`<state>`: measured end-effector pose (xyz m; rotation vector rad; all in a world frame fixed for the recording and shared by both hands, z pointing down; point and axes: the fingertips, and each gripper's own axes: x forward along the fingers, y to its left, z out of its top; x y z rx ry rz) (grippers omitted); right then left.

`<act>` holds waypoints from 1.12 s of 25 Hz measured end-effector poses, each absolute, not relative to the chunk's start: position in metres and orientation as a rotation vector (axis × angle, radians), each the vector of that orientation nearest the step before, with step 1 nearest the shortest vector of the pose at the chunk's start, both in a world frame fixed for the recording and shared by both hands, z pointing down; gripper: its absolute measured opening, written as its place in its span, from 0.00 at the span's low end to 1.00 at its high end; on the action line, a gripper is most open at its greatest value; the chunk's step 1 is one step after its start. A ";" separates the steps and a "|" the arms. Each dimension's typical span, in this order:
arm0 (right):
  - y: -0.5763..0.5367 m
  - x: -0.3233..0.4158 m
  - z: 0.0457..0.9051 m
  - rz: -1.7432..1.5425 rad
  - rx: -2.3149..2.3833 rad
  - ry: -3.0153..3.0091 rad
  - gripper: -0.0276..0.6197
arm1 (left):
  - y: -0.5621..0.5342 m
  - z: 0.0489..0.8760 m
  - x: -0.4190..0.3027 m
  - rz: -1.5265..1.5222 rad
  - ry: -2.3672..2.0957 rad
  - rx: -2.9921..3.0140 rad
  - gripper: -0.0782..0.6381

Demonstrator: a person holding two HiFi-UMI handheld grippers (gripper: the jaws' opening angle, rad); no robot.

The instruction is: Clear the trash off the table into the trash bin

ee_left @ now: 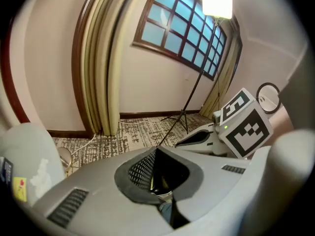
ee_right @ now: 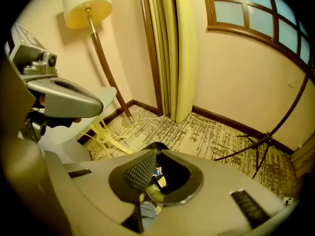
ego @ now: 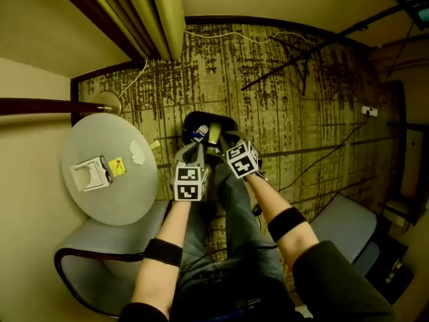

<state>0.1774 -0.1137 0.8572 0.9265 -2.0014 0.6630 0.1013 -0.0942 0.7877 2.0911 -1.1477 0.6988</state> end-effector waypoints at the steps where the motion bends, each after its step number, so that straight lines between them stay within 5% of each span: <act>1: -0.112 0.176 0.833 0.656 0.934 -2.013 0.07 | -0.091 0.767 0.099 0.687 -1.156 2.095 0.11; 14: -0.115 0.103 0.610 0.466 0.865 -2.252 0.04 | -0.058 0.571 0.009 0.562 -1.448 2.082 0.11; 28: -0.043 -0.104 0.561 0.208 0.234 -2.464 0.04 | 0.060 0.518 -0.181 0.431 -1.969 1.598 0.11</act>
